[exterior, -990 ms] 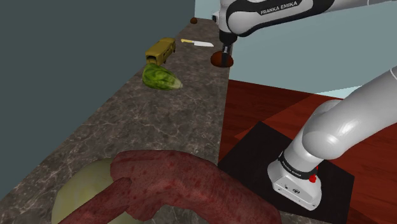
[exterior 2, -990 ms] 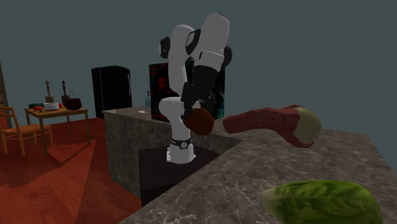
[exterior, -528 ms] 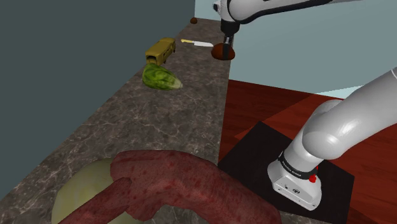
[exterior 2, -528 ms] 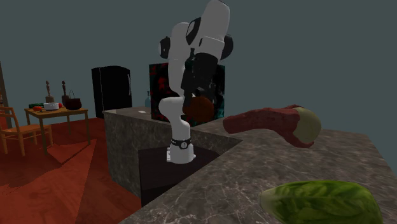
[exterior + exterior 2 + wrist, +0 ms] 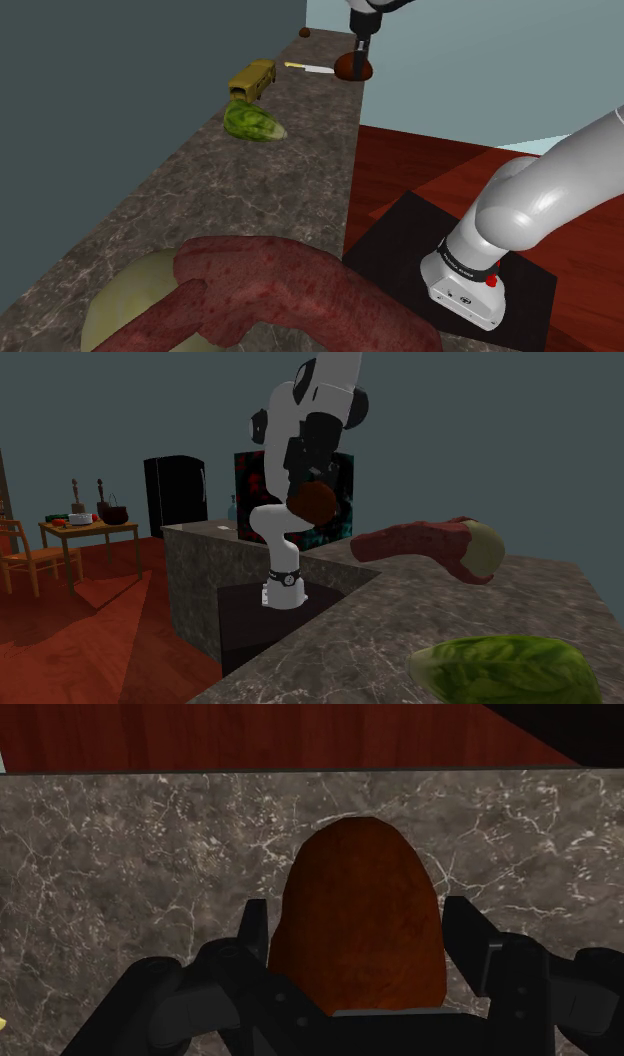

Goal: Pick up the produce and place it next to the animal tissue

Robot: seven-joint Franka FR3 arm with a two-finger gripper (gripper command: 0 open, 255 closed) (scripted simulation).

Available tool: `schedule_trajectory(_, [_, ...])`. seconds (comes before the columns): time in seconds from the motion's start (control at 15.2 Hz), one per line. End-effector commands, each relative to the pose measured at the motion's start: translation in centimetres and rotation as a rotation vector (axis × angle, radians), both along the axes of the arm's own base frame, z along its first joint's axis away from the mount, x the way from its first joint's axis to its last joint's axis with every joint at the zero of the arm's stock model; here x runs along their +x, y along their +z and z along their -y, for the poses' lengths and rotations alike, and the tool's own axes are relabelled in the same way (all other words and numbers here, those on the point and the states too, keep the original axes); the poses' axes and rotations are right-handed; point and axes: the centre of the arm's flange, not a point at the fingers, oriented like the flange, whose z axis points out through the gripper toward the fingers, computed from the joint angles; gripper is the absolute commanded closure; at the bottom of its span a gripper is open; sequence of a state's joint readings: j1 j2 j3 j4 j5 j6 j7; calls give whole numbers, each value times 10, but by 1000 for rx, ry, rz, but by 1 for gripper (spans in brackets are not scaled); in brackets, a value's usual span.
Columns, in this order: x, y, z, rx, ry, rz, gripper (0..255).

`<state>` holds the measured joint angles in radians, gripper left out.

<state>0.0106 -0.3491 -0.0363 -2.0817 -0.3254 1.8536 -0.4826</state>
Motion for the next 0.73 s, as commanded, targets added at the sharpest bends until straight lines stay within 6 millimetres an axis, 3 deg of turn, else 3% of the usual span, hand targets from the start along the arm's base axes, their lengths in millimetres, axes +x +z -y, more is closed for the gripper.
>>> schedule_trajectory(0.0, [-1,12,0,0,0,0,255])
schedule_trajectory(0.2, [-1,23,0,0,0,0,255])
schedule_trajectory(0.66, [1,23,-93,0,0,0,255])
